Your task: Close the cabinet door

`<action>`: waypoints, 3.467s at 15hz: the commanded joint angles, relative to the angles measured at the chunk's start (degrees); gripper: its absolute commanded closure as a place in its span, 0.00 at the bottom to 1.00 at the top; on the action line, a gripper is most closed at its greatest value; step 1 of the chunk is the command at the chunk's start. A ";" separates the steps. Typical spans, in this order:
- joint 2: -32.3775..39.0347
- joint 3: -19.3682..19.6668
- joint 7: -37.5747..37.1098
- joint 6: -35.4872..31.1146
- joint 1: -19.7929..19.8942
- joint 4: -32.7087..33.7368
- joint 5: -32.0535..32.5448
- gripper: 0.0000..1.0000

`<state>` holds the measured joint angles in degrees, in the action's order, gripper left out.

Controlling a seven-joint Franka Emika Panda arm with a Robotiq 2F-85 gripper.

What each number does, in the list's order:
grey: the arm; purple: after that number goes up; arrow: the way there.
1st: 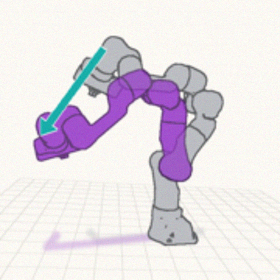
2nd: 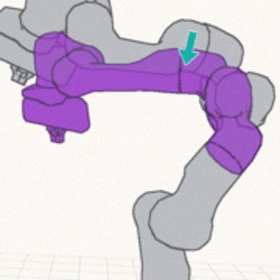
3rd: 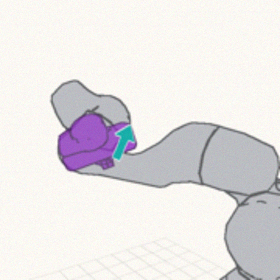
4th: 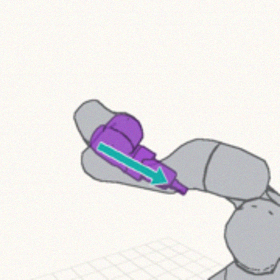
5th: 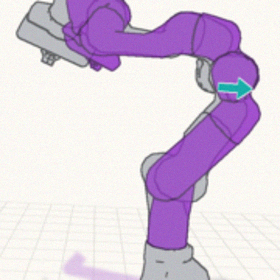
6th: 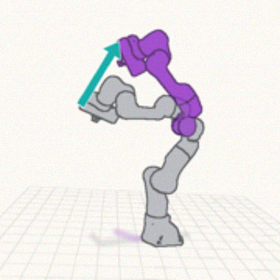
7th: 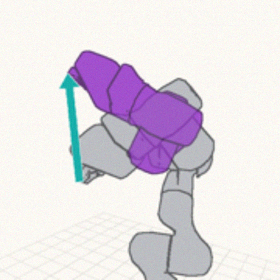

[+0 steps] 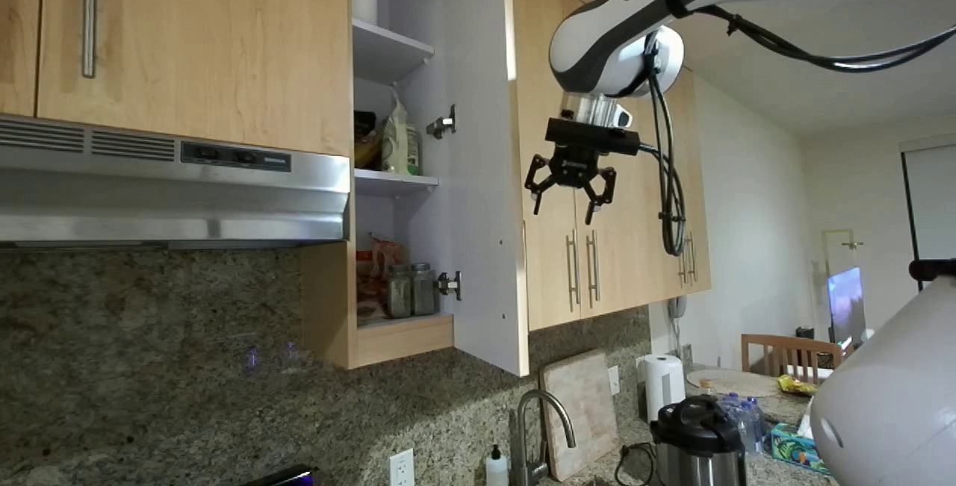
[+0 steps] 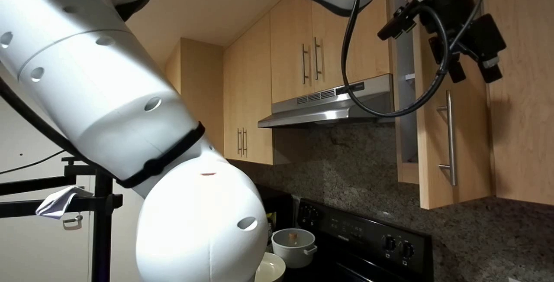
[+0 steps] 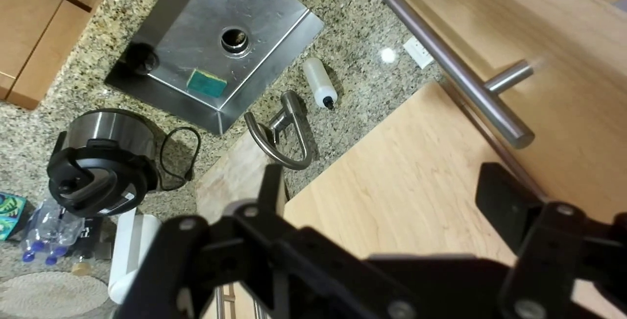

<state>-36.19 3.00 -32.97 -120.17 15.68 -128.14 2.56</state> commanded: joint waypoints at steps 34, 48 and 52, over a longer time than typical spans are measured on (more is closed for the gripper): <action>18.57 -15.80 -13.32 3.18 -9.19 24.43 4.41 0.00; 26.53 -15.32 -18.42 5.63 -14.33 34.98 10.37 0.00; 25.72 -15.16 -20.06 5.58 -15.65 34.25 11.61 0.00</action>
<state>-10.12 -12.53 -50.09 -115.81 1.38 -94.07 12.22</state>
